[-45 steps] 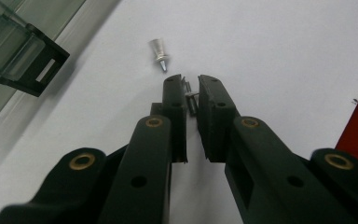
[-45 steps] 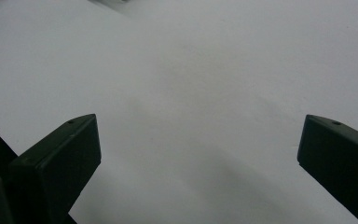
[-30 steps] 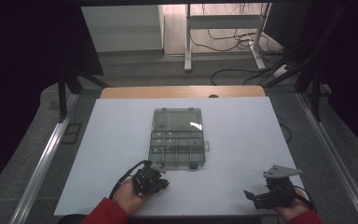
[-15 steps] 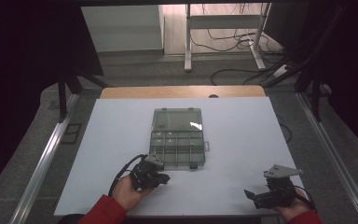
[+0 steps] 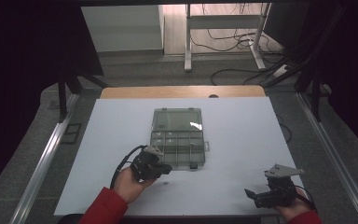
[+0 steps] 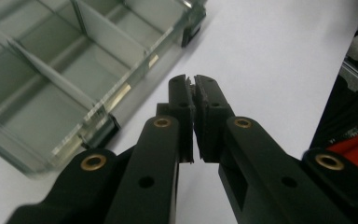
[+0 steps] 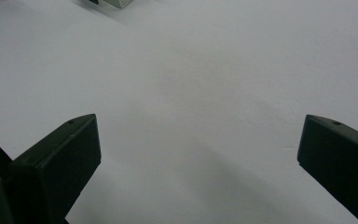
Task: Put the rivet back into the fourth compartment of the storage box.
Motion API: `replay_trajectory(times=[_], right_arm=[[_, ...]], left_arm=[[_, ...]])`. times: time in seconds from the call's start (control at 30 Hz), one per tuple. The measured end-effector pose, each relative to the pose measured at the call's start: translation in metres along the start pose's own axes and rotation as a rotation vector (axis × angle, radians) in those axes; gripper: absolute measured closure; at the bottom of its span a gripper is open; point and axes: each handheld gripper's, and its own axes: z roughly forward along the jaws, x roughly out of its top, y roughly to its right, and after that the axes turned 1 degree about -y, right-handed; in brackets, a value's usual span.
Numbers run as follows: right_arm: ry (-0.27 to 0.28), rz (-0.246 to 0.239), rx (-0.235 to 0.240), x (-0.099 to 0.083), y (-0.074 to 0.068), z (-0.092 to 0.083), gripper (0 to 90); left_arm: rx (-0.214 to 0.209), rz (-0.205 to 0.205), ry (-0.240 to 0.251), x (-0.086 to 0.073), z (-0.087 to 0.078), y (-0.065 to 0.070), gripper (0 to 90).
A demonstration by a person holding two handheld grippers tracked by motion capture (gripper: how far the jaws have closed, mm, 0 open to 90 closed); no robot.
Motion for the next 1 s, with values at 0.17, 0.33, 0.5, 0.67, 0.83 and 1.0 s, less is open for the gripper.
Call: replay_trajectory(times=[0.17,0.33,0.5,0.67,0.83,1.0], right_arm=[[0.007,0.004,-0.004,0.000,0.001,-0.001,0.0],[0.014,0.011,-0.007,-0.001,0.003,-0.002,0.0],[0.012,0.011,-0.007,-0.001,0.003,-0.002,0.0],[0.014,0.011,-0.008,-0.001,0.003,-0.002,0.0],[0.016,0.011,-0.008,-0.001,0.003,-0.003,0.0],[0.012,0.010,-0.007,-0.001,0.003,-0.002,0.0]], left_arm=[[0.009,0.011,0.018,0.011,0.001,-0.002,86.7],[0.010,0.015,0.032,0.022,0.002,-0.005,86.7],[0.009,0.013,0.056,0.036,0.005,-0.010,86.7],[0.013,0.012,0.066,0.046,0.010,-0.014,86.7],[0.020,0.009,0.074,0.056,0.015,-0.017,86.7],[0.027,0.002,0.081,0.065,0.021,-0.021,86.7]])
